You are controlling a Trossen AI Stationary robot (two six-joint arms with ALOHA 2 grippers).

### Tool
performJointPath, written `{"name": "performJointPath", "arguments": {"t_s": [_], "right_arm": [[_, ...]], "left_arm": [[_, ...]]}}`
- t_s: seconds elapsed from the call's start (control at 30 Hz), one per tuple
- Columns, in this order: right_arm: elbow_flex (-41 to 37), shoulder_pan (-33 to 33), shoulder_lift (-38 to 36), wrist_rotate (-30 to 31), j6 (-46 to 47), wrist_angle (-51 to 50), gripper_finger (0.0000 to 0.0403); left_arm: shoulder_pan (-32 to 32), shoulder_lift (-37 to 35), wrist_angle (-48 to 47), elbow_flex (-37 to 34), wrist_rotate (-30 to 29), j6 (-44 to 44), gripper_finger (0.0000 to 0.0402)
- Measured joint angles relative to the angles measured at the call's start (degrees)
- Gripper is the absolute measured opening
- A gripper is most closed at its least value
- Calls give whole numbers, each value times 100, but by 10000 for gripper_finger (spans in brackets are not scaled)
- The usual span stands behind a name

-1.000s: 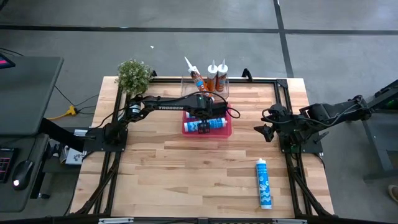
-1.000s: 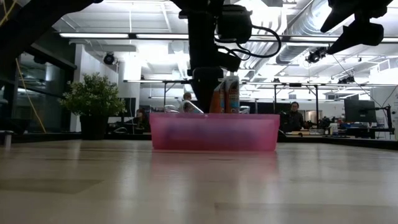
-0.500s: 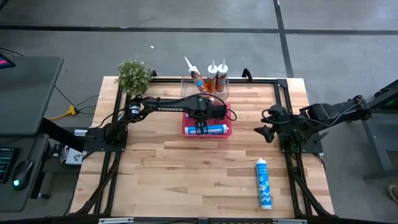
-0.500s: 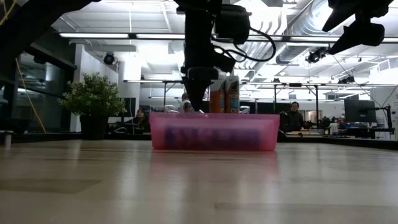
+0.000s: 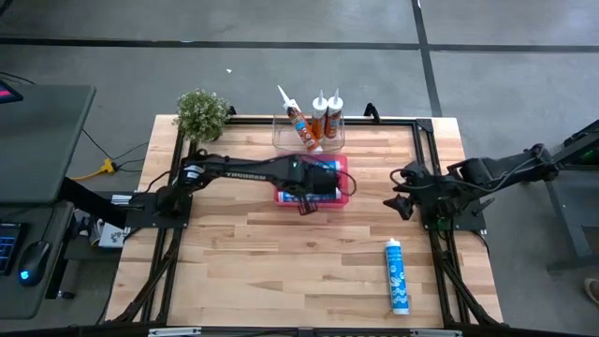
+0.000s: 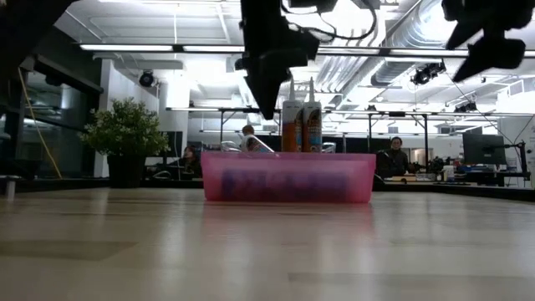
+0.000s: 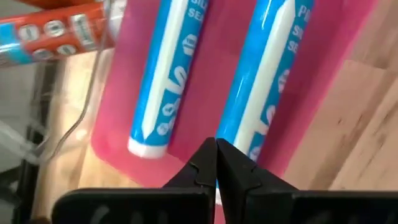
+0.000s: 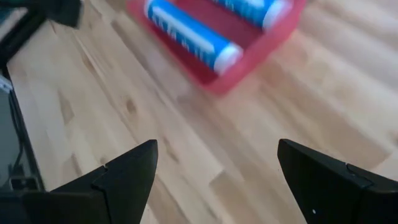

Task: Pick & place silicon tubes, Sealant and Lysol wipes
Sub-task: Put the blue sealant into the red container

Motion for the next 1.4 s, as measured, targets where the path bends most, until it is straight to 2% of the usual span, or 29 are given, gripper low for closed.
{"name": "performJointPath", "arguments": {"t_s": [0.2,0.33,0.4,0.7,0.83,1.17,1.4], "right_arm": [[-629,262,-2,-471,507,311,327],[-1041,574,0,-629,1125,539,327],[-1200,750,-4,-655,1500,628,327],[-1312,1524,33,-857,3120,619,327],[-1312,1807,102,-924,3819,441,327],[-942,2480,775,-1383,5140,-201,327],[-421,2831,1806,-1733,5646,-384,327]], "left_arm": [[-681,-350,-301,-8,-866,-949,1],[-1042,-520,-404,10,-1243,-1598,1],[-1242,-659,-770,-31,-1384,-1930,0],[-2078,-1002,-1154,-19,-2034,-3093,0],[-2427,-1045,-1534,-177,-2192,-3838,0],[-3169,-1255,-1504,-1261,-2283,-5541,0],[-3439,-1292,-1018,-1776,-2163,-5885,0]]}}
